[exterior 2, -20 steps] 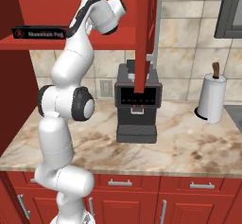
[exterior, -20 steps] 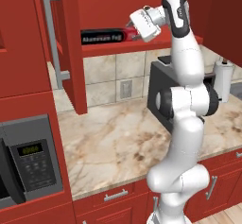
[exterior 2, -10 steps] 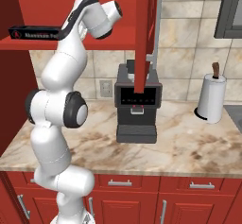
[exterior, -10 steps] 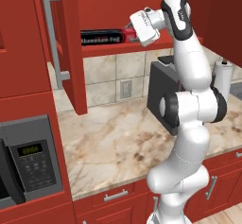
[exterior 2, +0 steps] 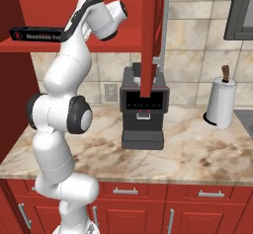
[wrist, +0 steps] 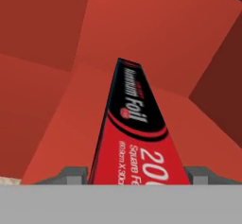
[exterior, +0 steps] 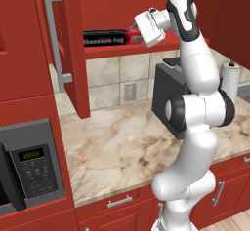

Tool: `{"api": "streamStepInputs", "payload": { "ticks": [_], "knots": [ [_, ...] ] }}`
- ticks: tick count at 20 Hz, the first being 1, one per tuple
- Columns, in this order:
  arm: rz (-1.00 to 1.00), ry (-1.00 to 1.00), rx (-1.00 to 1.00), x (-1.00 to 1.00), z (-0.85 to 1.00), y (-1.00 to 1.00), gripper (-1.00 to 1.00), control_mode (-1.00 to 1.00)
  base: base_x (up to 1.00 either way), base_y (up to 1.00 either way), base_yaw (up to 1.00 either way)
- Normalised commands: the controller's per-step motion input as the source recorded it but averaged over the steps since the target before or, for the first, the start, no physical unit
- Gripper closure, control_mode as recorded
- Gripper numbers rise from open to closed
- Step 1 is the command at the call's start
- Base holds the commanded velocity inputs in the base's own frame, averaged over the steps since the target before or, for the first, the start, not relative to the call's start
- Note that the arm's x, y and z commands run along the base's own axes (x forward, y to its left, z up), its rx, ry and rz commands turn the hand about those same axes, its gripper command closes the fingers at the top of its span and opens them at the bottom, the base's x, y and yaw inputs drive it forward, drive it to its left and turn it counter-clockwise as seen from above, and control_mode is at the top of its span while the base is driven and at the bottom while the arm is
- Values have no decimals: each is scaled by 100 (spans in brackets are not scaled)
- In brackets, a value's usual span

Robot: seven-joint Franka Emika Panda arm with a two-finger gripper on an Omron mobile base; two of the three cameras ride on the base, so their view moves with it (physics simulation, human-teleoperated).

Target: Retrieve the tupperware and aluminum foil from the cabinet and place them on the dining counter near the plate with bell pepper and hot dog to prepare for storing leftovers.

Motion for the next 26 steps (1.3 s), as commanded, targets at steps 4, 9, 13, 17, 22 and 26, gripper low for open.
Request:
{"api": "streamStepInputs", "payload": {
  "ticks": [4,9,13,17,22,26],
  "knots": [
    [0,5,0,-40,-18,0,100,-100,0,0,0],
    [0,0,0,-84,-22,0,100,-100,0,0,0],
    [-2,0,0,-85,-1,3,100,-100,0,0,0],
    [-14,0,0,-99,0,1,100,-100,0,0,0],
    [-19,0,0,-100,0,-4,100,-100,0,0,0],
    [-7,1,1,-100,3,-28,100,-100,0,0,0]
  ]
}}
